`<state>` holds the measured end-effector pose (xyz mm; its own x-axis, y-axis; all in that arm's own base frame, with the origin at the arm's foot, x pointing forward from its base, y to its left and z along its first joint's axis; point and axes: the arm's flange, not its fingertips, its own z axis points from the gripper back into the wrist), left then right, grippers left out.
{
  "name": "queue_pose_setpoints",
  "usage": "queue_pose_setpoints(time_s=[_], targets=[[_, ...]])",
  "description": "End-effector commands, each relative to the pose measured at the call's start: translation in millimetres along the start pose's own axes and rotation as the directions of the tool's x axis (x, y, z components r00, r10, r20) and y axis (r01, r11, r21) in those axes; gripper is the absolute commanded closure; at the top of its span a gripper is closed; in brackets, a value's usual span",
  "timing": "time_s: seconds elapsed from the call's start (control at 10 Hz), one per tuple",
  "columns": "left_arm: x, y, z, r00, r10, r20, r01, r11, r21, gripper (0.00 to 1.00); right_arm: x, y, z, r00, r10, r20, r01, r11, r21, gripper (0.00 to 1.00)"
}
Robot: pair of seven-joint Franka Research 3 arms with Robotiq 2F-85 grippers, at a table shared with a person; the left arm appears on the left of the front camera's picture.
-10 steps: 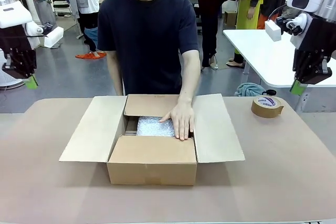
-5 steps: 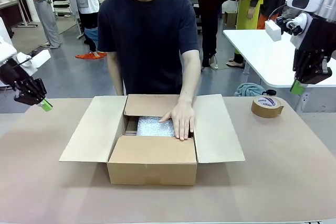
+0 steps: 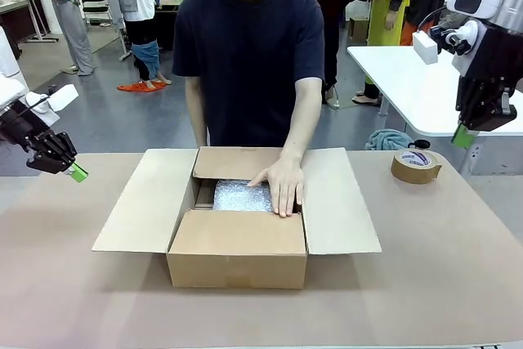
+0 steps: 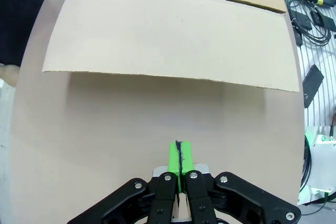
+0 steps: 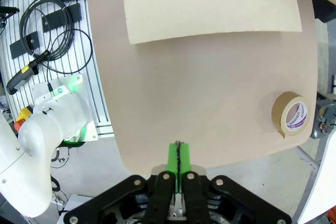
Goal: Wrap the clocks to prevent damage.
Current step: Push the right (or left) flap of the Package Box to close it.
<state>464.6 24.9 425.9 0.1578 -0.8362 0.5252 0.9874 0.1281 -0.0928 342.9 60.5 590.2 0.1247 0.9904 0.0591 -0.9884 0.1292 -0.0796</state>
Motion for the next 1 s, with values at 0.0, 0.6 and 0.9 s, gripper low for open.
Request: queue_pose_setpoints(time_s=[0.0,0.6,0.9], targets=[[-4.8,4.6,1.2,1.000,0.008,0.007,-0.008,1.000,0.000,1.00,1.4,0.6,-0.8,1.000,-0.008,0.011,0.008,1.000,0.006,0.99],[-26.0,32.1,-34.7,0.977,0.101,0.187,-0.087,0.993,-0.085,1.00,1.4,0.6,-0.8,1.000,-0.008,0.011,0.008,1.000,0.006,0.99],[-37.0,34.0,-56.2,0.942,0.040,0.333,0.005,0.991,-0.134,1.00,1.4,0.6,-0.8,1.000,-0.008,0.011,0.008,1.000,0.006,0.99]])
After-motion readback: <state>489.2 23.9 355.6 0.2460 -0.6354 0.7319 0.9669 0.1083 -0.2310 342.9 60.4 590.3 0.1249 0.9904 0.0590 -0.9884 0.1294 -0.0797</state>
